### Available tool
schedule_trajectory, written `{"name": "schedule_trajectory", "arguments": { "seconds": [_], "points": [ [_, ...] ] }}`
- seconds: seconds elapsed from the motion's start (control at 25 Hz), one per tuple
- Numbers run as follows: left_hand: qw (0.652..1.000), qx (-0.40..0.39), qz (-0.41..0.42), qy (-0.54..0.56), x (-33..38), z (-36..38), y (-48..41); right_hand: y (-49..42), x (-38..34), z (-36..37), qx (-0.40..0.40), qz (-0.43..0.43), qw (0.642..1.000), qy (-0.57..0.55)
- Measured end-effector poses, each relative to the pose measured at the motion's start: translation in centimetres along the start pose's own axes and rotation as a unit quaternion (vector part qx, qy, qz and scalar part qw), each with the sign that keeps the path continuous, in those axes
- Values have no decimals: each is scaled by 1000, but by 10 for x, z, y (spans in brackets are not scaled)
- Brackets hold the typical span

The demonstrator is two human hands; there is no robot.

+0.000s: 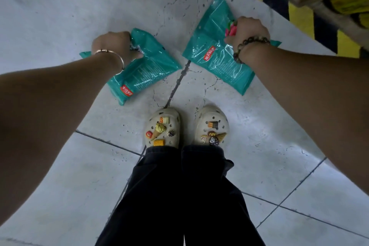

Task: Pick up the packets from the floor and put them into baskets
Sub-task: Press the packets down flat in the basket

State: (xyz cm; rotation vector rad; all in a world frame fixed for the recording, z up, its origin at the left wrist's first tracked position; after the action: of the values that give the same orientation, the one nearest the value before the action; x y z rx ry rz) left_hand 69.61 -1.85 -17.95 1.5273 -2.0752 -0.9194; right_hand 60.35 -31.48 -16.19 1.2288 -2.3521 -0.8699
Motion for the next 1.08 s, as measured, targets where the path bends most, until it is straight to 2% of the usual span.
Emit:
{"name": "schedule_trajectory", "arguments": {
  "seconds": [0.16,0.32,0.48,0.72,0.92,1.08],
  "points": [
    [995,41,-36,82,-2,-19,31,41,13,-11,20,-6,998,-60],
    [978,24,-85,191,11,-48,75,98,46,-29,44,50,975,-212],
    [944,8,-70,321,48,-89,133,174,88,-56,116,151,914,-357],
    [931,15,-17,364,94,-158,218,289,158,-93,189,296,832,-430],
    [906,16,11,422,149,-203,285,370,218,-123,232,338,763,-500],
    [909,10,61,413,221,-218,335,433,281,-133,261,363,715,-538]
  ]
}}
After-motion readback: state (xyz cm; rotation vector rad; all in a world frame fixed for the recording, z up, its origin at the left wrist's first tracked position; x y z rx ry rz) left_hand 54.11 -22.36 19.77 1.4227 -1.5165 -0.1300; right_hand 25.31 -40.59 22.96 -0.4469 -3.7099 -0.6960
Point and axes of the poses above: each hand's wrist, its own y-axis away from the middle knuckle, its own z-axis out of the palm, x = y × z, the point moved 8 cm from there along -y, towards the middle knuckle, and after that the axes turned 2 degrees about -x, right-handed, at the moved point
